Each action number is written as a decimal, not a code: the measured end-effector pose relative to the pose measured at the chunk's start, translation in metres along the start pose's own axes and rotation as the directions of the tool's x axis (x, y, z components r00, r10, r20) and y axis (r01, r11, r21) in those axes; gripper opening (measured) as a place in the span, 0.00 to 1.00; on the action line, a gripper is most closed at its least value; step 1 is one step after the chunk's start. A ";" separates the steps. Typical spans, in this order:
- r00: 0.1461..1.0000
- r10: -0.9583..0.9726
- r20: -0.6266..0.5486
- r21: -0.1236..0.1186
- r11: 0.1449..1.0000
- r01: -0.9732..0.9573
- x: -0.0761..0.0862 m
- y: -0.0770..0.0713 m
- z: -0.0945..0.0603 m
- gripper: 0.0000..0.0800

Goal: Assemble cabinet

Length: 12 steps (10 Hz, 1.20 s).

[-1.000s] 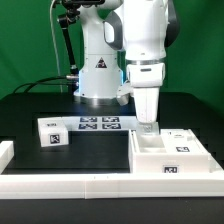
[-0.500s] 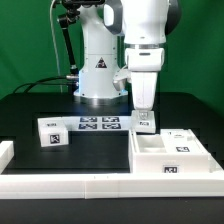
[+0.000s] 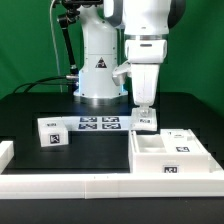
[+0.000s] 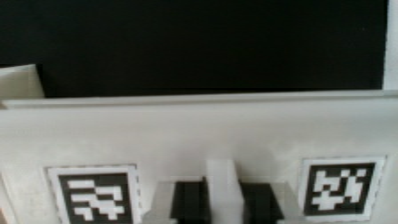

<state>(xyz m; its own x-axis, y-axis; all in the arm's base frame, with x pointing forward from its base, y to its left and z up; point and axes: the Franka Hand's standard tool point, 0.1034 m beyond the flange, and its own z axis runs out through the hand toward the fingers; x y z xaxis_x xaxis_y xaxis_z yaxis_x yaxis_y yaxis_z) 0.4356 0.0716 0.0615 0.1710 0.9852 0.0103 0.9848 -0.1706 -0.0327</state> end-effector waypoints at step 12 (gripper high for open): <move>1.000 -0.007 -0.009 -0.006 1.000 0.007 -0.002 0.016 0.001 0.09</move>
Offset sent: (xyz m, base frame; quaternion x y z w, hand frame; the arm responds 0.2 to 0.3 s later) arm 0.0118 0.0042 0.0057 -0.0073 0.0103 -0.0228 0.9997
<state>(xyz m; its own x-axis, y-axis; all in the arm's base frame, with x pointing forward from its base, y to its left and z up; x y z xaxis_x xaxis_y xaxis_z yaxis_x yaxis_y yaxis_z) 0.4514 0.0671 0.0599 0.1644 0.9862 0.0196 0.9861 -0.1639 -0.0266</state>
